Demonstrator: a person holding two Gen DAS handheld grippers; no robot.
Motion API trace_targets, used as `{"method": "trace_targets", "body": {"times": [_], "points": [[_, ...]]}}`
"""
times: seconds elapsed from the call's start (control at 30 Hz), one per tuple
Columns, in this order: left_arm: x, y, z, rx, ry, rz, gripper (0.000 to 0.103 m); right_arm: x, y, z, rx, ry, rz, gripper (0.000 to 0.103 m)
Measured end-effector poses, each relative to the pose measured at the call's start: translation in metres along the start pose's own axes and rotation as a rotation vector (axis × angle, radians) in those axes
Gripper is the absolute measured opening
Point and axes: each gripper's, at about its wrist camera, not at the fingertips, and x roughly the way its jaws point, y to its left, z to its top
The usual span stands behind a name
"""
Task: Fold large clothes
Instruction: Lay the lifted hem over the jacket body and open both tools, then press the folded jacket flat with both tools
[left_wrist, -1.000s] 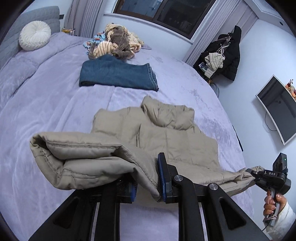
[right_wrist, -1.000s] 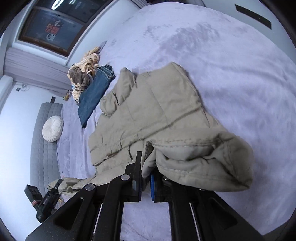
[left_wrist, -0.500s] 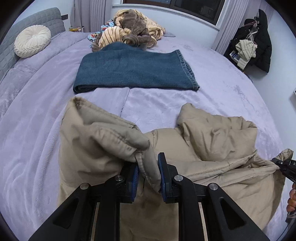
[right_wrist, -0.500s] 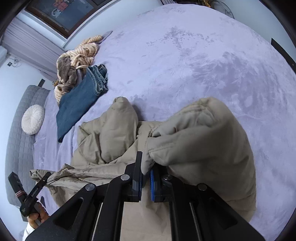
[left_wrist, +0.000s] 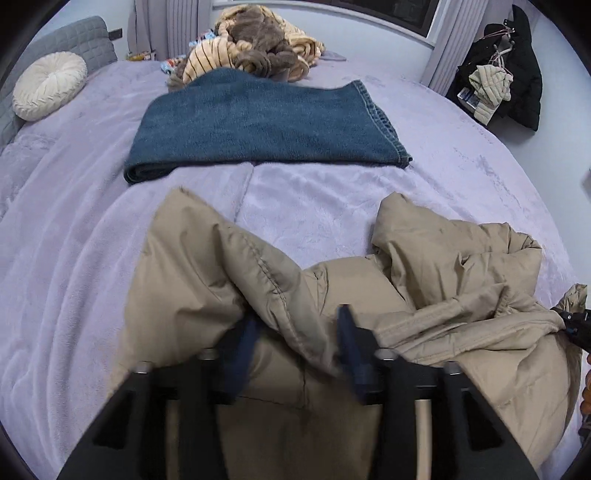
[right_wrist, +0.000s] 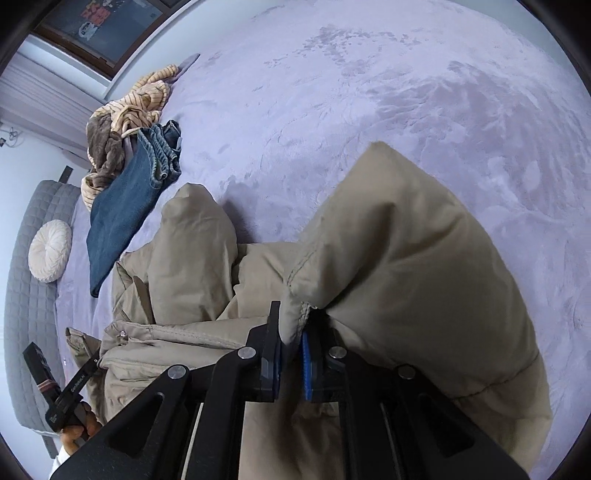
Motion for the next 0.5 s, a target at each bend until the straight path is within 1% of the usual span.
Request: {"method": "trace_targets", "body": {"times": [0.03,0.07,0.1,0.13,0.17,0.2,0.23,0.27,0.3,0.33,0.37,0.4,0.47,0.5], "points": [[-0.013,0.002,0.000,0.000,-0.045,0.016,0.103,-0.010,0.002,-0.001,-0.009,-0.014,0.002,0.026],[-0.026,0.004,-0.001,-0.002,-0.093,0.035,0.103,-0.017,0.006,-0.002,-0.016,-0.030,0.001,0.052],[-0.034,0.005,-0.002,0.004,-0.110,0.026,0.103,-0.028,0.010,-0.005,-0.027,-0.057,-0.006,0.076],[-0.038,0.007,-0.001,0.006,-0.100,0.014,0.103,-0.036,0.014,-0.008,-0.042,-0.082,-0.003,0.076],[-0.040,0.008,-0.002,-0.003,-0.091,0.000,0.103,-0.043,0.020,-0.012,-0.072,-0.090,0.005,0.074],[-0.040,0.007,-0.003,-0.012,-0.082,-0.028,0.101,-0.045,0.026,-0.016,-0.098,-0.088,0.014,0.056],[-0.037,0.004,-0.005,-0.013,-0.059,-0.072,0.090,-0.043,0.032,-0.020,-0.128,-0.077,0.014,0.040],[-0.032,-0.002,-0.008,-0.003,-0.030,-0.112,0.083,-0.036,0.039,-0.025,-0.164,-0.048,0.006,0.017],[-0.022,-0.011,-0.011,0.015,0.003,-0.146,0.068,-0.027,0.045,-0.030,-0.191,-0.024,0.005,0.016],[-0.015,-0.020,-0.014,0.029,0.019,-0.154,0.055,-0.018,0.049,-0.034,-0.217,-0.007,0.004,0.015],[-0.005,-0.030,-0.017,0.042,0.035,-0.155,0.050,-0.006,0.053,-0.038,-0.240,0.005,-0.012,0.014],[0.004,-0.037,-0.020,0.049,0.046,-0.154,0.049,0.003,0.055,-0.040,-0.251,0.011,-0.022,0.014],[0.024,-0.048,-0.022,0.045,0.053,-0.122,0.049,0.021,0.055,-0.037,-0.257,0.005,-0.051,0.012],[0.032,-0.051,-0.021,0.046,0.051,-0.104,0.049,0.029,0.053,-0.034,-0.260,-0.003,-0.068,0.007]]}}
